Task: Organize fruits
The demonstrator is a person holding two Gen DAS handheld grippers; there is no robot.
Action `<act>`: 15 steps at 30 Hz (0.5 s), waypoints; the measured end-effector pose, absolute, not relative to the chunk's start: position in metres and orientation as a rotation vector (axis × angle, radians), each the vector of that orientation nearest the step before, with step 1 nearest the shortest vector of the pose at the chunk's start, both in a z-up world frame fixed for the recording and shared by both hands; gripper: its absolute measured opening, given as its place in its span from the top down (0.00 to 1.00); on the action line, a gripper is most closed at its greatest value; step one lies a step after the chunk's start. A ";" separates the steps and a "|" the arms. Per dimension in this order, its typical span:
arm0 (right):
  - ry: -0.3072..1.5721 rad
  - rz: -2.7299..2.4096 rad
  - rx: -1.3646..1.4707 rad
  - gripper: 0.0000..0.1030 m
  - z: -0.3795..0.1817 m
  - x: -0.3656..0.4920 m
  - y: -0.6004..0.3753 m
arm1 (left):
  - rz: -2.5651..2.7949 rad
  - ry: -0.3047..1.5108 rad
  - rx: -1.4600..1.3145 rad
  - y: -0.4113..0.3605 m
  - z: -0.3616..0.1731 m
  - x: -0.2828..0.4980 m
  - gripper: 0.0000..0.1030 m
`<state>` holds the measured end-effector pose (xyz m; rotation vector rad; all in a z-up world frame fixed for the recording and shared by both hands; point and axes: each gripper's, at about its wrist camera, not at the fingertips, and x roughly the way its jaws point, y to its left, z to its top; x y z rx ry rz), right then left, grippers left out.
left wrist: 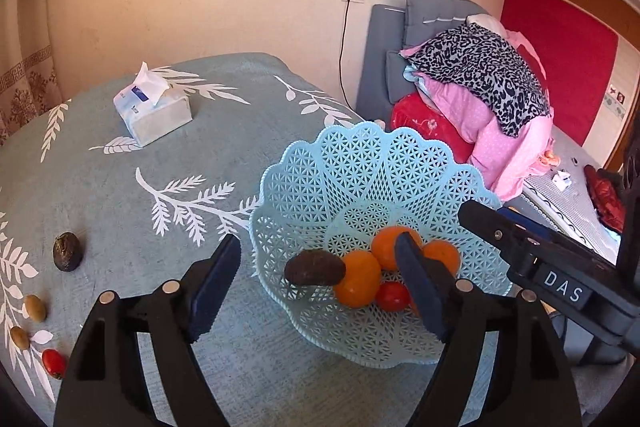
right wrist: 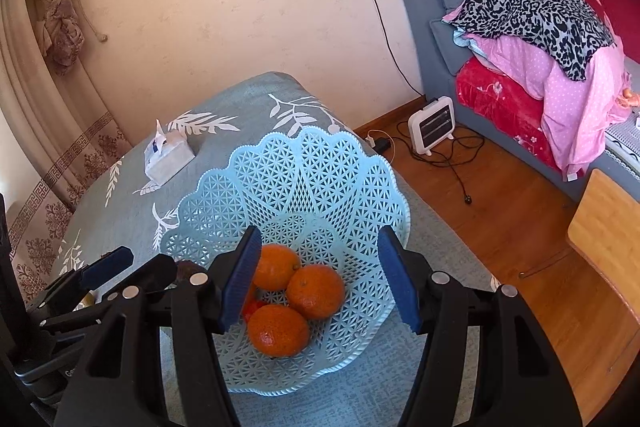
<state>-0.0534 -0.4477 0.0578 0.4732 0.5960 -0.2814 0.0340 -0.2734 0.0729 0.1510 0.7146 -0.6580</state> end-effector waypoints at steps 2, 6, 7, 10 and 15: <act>0.591 -0.285 0.472 0.31 0.058 -0.054 -0.446 | -0.647 0.713 0.144 -0.270 0.074 0.035 0.18; 0.588 -0.281 0.461 0.31 0.060 -0.055 -0.443 | -0.632 0.707 0.138 -0.263 0.076 0.033 0.14; 0.588 -0.280 0.458 0.31 0.060 -0.054 -0.442 | -0.625 0.702 0.142 -0.261 0.077 0.032 0.13; 0.588 -0.278 0.455 0.31 0.061 -0.054 -0.440 | -0.596 0.686 0.152 -0.256 0.079 0.030 0.12; 0.589 -0.271 0.446 0.30 0.061 -0.053 -0.435 | -0.549 0.678 0.158 -0.244 0.079 0.030 0.12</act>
